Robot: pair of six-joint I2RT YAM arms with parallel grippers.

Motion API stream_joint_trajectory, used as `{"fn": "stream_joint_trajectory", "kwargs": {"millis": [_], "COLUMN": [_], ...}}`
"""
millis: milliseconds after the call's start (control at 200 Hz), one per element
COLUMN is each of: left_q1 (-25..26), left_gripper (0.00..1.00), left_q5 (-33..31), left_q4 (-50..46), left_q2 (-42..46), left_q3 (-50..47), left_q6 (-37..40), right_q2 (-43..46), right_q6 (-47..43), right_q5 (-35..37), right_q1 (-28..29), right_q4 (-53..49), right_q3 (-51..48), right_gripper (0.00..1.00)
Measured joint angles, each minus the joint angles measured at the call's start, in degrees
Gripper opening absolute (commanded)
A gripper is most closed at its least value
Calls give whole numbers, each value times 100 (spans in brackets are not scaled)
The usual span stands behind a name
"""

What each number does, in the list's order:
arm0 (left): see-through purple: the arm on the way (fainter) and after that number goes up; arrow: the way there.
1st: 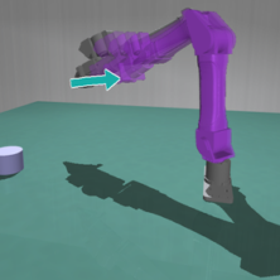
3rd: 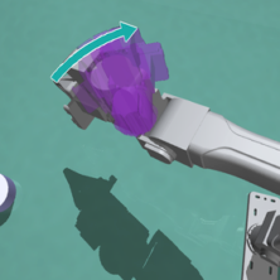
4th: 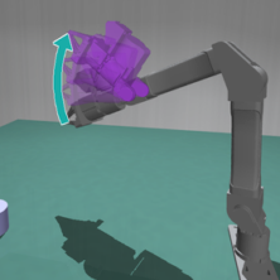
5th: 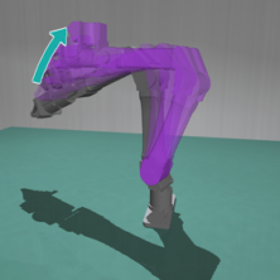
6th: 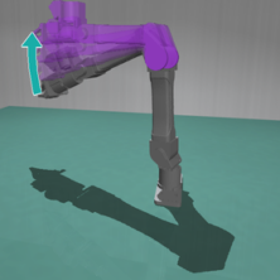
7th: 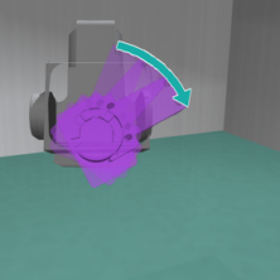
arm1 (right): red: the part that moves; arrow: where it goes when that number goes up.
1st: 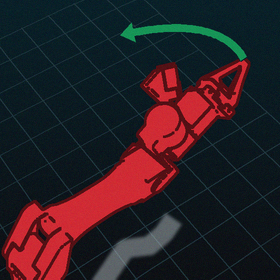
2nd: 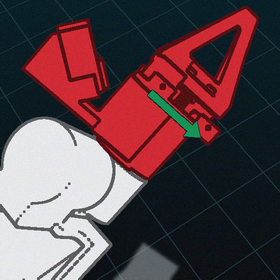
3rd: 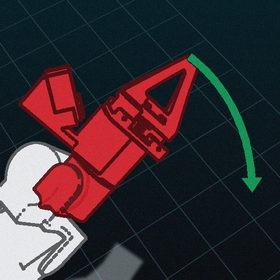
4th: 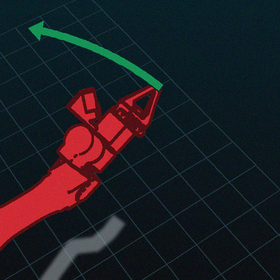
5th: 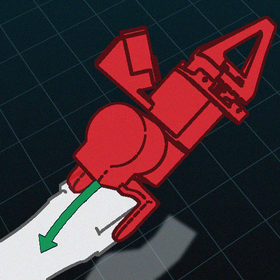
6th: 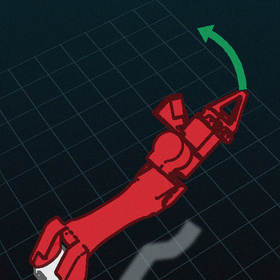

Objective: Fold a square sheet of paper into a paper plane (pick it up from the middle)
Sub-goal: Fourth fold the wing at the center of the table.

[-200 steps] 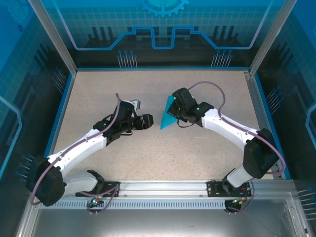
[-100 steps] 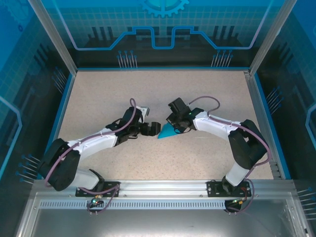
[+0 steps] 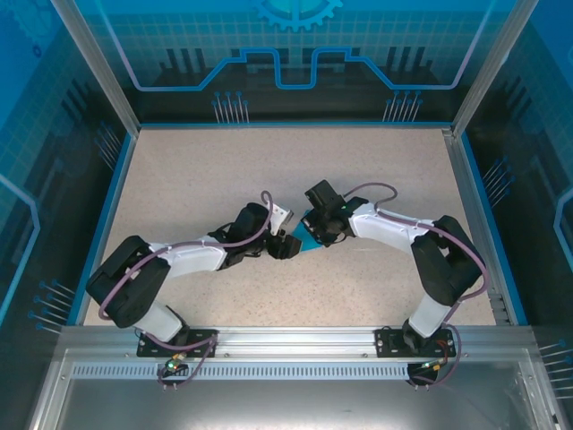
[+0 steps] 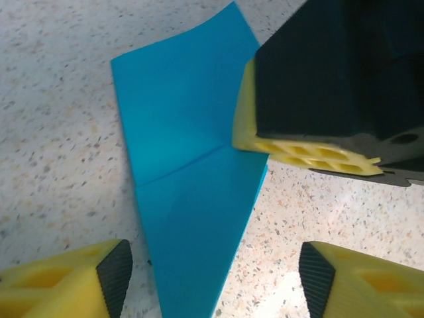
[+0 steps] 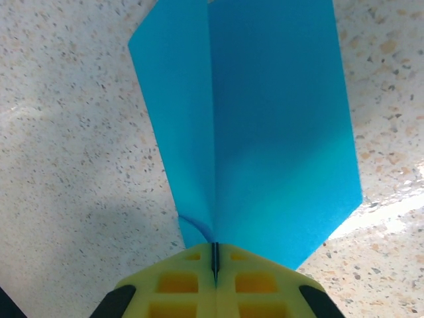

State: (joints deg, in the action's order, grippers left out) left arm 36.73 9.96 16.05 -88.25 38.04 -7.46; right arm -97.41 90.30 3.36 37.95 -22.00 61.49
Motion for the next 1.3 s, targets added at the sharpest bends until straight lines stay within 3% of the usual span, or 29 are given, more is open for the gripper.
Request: {"fn": "stream_joint_trajectory", "kwargs": {"millis": [180, 430, 685, 900, 955, 1201, 1301], "left_q1": [31, 96, 201, 208, 208, 208, 208], "left_gripper": [56, 55, 34, 23, 20, 16, 16], "left_q5": [2, 0, -26, -2, 0, 37, 94], "left_q4": [629, 1399, 1727, 1749, 1751, 1790, 1873], "left_q2": [-221, -334, -595, -719, -748, -846, -890], "left_q3": [-195, -636, -636, -627, -627, -627, -627], "left_q6": [415, 973, 1344, 1373, 1344, 1189, 1001], "right_q2": [-55, -59, -105, -223, -240, -229, -55], "right_q6": [37, 37, 35, 24, 13, -398, -769], "right_q5": [-201, -490, -706, -815, -839, -981, -1025], "right_q1": [-9, -79, -136, -138, -142, -321, -505], "right_q4": [-63, -131, -162, -249, -256, -306, -243], "right_q3": [0, 103, 197, 238, 243, 262, 221], "right_gripper": [5, 6, 5, 9, 14, 61, 70]}}
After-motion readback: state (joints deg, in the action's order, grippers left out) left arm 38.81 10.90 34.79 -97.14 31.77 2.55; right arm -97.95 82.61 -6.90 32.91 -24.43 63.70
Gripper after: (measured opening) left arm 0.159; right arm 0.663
